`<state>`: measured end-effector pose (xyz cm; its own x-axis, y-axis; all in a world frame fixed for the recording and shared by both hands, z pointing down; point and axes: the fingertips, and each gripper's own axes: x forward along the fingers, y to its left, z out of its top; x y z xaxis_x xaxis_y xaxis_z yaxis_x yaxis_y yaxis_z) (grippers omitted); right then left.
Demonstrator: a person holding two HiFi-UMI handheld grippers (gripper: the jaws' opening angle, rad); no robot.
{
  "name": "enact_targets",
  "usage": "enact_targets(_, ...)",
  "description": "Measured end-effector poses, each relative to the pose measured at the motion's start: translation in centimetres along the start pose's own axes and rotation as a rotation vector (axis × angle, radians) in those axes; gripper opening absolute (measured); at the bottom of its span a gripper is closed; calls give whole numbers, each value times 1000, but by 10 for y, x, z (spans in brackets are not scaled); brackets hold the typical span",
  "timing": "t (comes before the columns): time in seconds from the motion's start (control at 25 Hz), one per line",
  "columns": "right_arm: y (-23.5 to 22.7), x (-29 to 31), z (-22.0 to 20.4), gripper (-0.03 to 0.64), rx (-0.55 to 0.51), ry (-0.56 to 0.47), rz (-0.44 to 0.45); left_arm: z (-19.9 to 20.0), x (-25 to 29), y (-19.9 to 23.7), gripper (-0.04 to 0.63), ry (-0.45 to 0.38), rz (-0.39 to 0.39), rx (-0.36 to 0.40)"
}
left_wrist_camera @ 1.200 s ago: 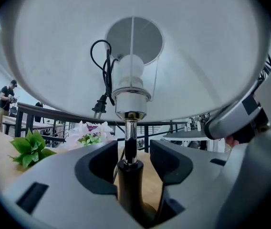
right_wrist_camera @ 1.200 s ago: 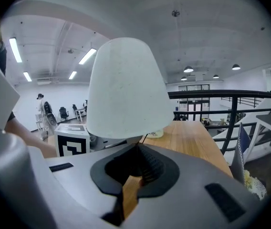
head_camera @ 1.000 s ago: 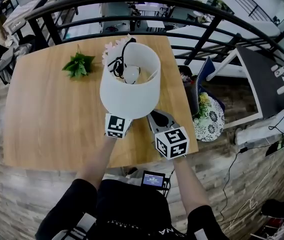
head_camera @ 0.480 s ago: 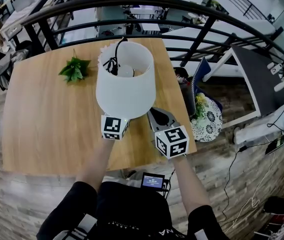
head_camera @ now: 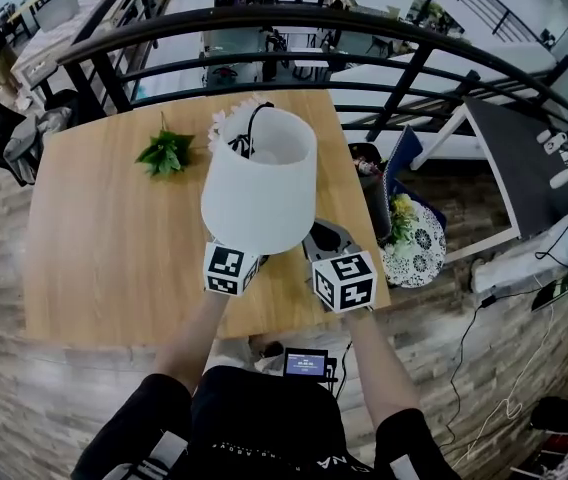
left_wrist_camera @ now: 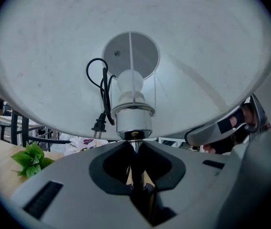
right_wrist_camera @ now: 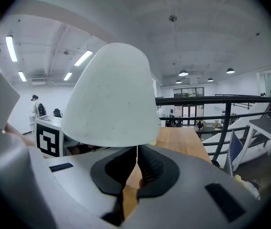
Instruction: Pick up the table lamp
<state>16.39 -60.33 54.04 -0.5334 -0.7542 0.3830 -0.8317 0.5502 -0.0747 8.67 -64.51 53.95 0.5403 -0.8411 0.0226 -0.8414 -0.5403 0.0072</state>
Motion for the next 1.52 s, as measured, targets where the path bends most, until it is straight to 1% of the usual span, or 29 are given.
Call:
enact_targets(0.08, 2, -6, 9, 31, 5, 10, 3, 9, -8, 0, 71, 27, 5, -19)
enact_targets(0.2, 8, -13, 20, 31, 10, 17, 8, 23, -20, 1, 71, 54, 13, -19)
enact_targets(0.36, 14, -20, 37, 31, 6, -2, 3, 46, -30, 1, 71, 56, 22, -8)
enact_targets(0.48, 14, -29, 46, 31, 9, -32, -1, 59, -38, -7, 71, 43, 23, 3)
enact_targets(0.72, 29, -49, 49, 31, 7, -65, 19, 71, -62, -22, 71, 41, 28, 18)
enact_targets(0.92, 47, -62, 42, 31, 4, -79, 49, 72, -86, -30, 71, 43, 41, 20)
enact_targets(1.12, 76, -85, 33, 31, 10, -84, 43, 72, -122, -41, 71, 47, 25, 6)
enact_targets(1.24, 100, -95, 29, 31, 3, -81, 32, 73, -147, -41, 71, 44, 10, 1)
enact_targets(1.36, 133, -105, 24, 31, -11, -82, 12, 72, -181, -38, 71, 36, -3, -15)
enact_targets(1.52, 193, -126, 10, 31, -15, -79, -13, 67, -245, -35, 71, 27, -18, -42)
